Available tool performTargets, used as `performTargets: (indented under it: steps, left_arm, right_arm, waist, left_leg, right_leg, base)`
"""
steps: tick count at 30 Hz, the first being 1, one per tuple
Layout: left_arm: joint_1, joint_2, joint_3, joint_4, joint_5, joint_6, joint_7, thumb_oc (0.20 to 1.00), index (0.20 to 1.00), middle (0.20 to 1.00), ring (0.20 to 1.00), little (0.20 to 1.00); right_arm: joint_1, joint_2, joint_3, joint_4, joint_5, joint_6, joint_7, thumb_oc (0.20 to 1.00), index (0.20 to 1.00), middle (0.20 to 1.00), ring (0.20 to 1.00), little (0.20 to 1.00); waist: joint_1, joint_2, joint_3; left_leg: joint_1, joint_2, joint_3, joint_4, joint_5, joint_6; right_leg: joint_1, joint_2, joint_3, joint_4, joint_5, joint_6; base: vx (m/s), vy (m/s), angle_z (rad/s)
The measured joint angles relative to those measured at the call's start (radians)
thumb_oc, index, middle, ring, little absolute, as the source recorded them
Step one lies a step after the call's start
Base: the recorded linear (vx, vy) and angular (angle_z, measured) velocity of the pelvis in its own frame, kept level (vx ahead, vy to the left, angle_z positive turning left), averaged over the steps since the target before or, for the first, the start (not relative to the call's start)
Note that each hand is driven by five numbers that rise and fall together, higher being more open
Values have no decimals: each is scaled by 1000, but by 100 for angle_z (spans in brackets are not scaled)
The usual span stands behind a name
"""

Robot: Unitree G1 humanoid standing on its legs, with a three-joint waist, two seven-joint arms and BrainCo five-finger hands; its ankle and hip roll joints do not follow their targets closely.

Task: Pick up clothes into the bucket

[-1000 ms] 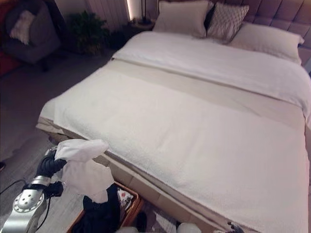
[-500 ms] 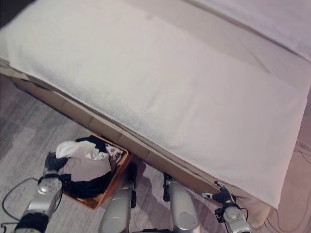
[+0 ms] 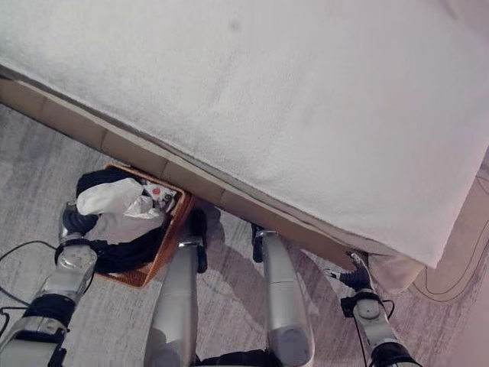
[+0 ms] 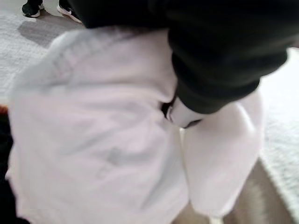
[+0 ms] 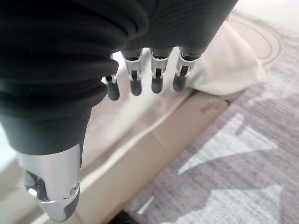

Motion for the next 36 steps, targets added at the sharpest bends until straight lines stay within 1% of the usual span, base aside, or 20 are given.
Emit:
performTargets:
  steps: [3, 4, 5, 6, 7, 8, 9, 10, 11, 14, 15, 18, 21, 23, 25, 27, 29, 32, 34, 36]
  left_arm:
    - [-11, 19, 0, -8, 2, 12, 19, 200, 200, 200, 200, 200]
    - [-14, 21, 1, -7, 2, 27, 27, 200, 200, 200, 200, 200]
    - [-15, 20, 2, -11, 2, 35, 33, 200, 200, 200, 200, 200]
    - [-24, 22, 1, -17, 2, 38, 34, 200, 200, 200, 200, 200]
    - [-46, 26, 0, -27, 2, 40, 37, 200, 200, 200, 200, 200]
    - [-67, 32, -1, -30, 2, 41, 43, 200, 200, 200, 200, 200]
    - [-77, 37, -9, -26, 2, 47, 45, 285, 285, 285, 285, 285]
    - [-71, 42, -16, -15, 2, 56, 46, 1000, 1000, 1000, 1000, 1000]
    - [-93, 46, -17, -4, 2, 72, 47, 1000, 1000, 1000, 1000, 1000]
    - [-103, 56, -29, -16, 31, 88, 49, 1000, 1000, 1000, 1000, 1000]
    - [-98, 60, -29, -16, 43, 92, 52, 1000, 1000, 1000, 1000, 1000]
    - [-89, 64, -29, -10, 58, 120, 53, 1000, 1000, 1000, 1000, 1000]
    - [-87, 64, -29, -11, 84, 126, 60, 1000, 1000, 1000, 1000, 1000]
    - [-81, 55, -5, -5, 83, 126, 74, 1000, 1000, 1000, 1000, 1000]
    - [-62, 43, 26, -22, 80, 126, 81, 1000, 1000, 1000, 1000, 1000]
    - [-20, 17, 78, -30, 60, 107, 103, 1000, 1000, 1000, 1000, 1000]
    - [15, 4, 91, -31, 36, 105, 114, 1000, 1000, 1000, 1000, 1000]
    - [55, -10, 97, -39, 29, 104, 122, 1000, 1000, 1000, 1000, 1000]
    - [79, -30, 98, -51, 28, 94, 127, 1000, 1000, 1000, 1000, 1000]
    - [111, -60, 103, -87, 16, 78, 129, 1000, 1000, 1000, 1000, 1000]
  right_arm:
    - [-18, -6, 15, -32, 1, -4, -19, 1000, 1000, 1000, 1000, 1000]
    - [-38, -14, 16, -37, 6, -8, -30, 1000, 1000, 1000, 1000, 1000]
    - [-50, -14, 17, -42, 19, -8, -37, 1000, 1000, 1000, 1000, 1000]
    - [-50, -13, 19, -50, 21, -8, -38, 1000, 1000, 1000, 1000, 1000]
    - [-46, -6, 20, -50, 31, -7, -42, 1000, 1000, 1000, 1000, 1000]
    - [-53, -4, 20, -48, 39, -7, -49, 1000, 1000, 1000, 1000, 1000]
    - [-56, -9, 18, -54, 40, -9, -53, 1000, 1000, 1000, 1000, 1000]
    - [-68, -18, 17, -54, 41, -9, -55, 1000, 1000, 1000, 1000, 1000]
    - [-75, -17, 22, -54, 43, -9, -63, 1000, 1000, 1000, 1000, 1000]
    - [-69, -10, 22, -45, 52, -7, -69, 1000, 1000, 1000, 1000, 1000]
    - [-73, -10, 22, -45, 55, -7, -70, 1000, 1000, 1000, 1000, 1000]
    - [-75, -1, 30, -46, 57, -7, -70, 1000, 1000, 1000, 1000, 1000]
    - [-75, 5, 45, -46, 57, -7, -70, 1000, 1000, 1000, 1000, 1000]
    - [-75, 18, 48, -45, 57, -7, -69, 1000, 1000, 1000, 1000, 1000]
    - [-75, 24, 56, -46, 57, -7, -68, 1000, 1000, 1000, 1000, 1000]
    - [-75, 35, 56, -45, 57, -7, -68, 1000, 1000, 1000, 1000, 1000]
    - [-75, 39, 56, -44, 57, -7, -68, 1000, 1000, 1000, 1000, 1000]
    - [-76, 44, 54, -37, 57, -7, -68, 1000, 1000, 1000, 1000, 1000]
    - [-76, 54, 54, -6, 56, -5, -68, 1000, 1000, 1000, 1000, 1000]
    - [-75, 60, 55, 21, 53, 5, -68, 1000, 1000, 1000, 1000, 1000]
  waist:
    - [-8, -2, 0]
    - [-5, -1, 1]
    - [6, -1, 1]
    - [3, -3, 2]
    - [-15, -12, 2]
    - [-18, -21, 5]
    - [-23, -26, 6]
    - [-11, -26, 6]
    - [-15, -27, 7]
    - [-11, -31, 6]
    - [-3, -32, 5]
    - [-8, -33, 5]
    - [-11, -33, 5]
    - [-12, -33, 5]
    - [-12, -33, 5]
    - [-10, -34, 5]
    - [-6, -33, 5]
    - [7, -33, 5]
    - [21, -33, 5]
    - [28, -30, 4]
  left_leg:
    - [-75, -8, -7, -3, -3, -4]
    - [-129, -13, -18, 27, -17, 18]
    - [-161, -2, -26, 30, -15, 21]
    - [-180, 4, -16, 31, -15, 21]
    - [-204, -8, -1, 21, -15, 15]
    - [-229, -26, 3, 52, -13, 15]
    - [-256, -33, 3, 138, -22, 22]
    - [-215, -27, -8, 169, -87, 33]
    - [-226, -25, 1, 139, -93, 34]
    - [-228, -26, 10, 135, -84, 37]
    - [-227, -25, 10, 128, -83, 38]
    - [-203, -25, 13, 108, -76, 49]
    - [-184, -25, 16, 89, -69, 50]
    - [-156, -23, 22, 63, -49, 51]
    - [-135, -22, 25, 48, -48, 50]
    - [-72, -22, 27, -3, -33, 49]
    - [-14, -22, 31, -43, -21, 48]
    - [59, -22, 35, -97, -14, 49]
    - [123, -24, 35, -133, 0, 41]
    - [192, -27, 33, -170, 11, 42]
  right_leg:
    - [-70, 1, -4, -37, 4, 7]
    - [-118, 4, -6, -38, 14, 23]
    - [-149, 18, -2, -16, 22, 35]
    - [-179, 19, 2, 33, 14, 24]
    - [-175, 4, 11, 52, -7, 9]
    - [-201, -9, 16, 41, -5, 6]
    - [-215, -15, 11, 41, -4, 7]
    - [-225, -5, 7, 39, 2, 16]
    - [-231, -7, 13, 30, 9, 29]
    - [-227, -8, 15, 12, 18, 26]
    - [-224, -7, 15, -3, 21, 29]
    - [-196, -7, 14, -34, 42, 35]
    - [-174, -7, 13, -59, 55, 35]
    - [-145, -7, 13, -93, 86, 34]
    - [-123, -7, 13, -110, 100, 34]
    - [-63, -5, 13, -157, 117, 36]
    - [-11, -6, 12, -186, 130, 28]
    - [54, -8, 10, -223, 133, 29]
    - [111, -10, 4, -247, 134, 29]
    - [171, -16, -4, -260, 135, 28]
  base:
    - [-35, 5, -12]
    - [-23, 7, -44]
    - [-15, 10, -40]
    - [-4, 18, 12]
    - [1, 18, 44]
    - [6, 17, 47]
    - [2, 22, -8]
    - [4, 37, -10]
    - [2, 32, -8]
    - [-3, 27, 16]
    - [-5, 22, -10]
    - [-1, 9, -5]
    - [1, 1, -1]
    - [-5, 4, -7]
    - [-1, 1, -2]
    - [0, 0, 0]
    - [0, 0, 0]
    - [-2, -12, 1]
    - [-34, -13, 7]
    - [65, -17, 7]
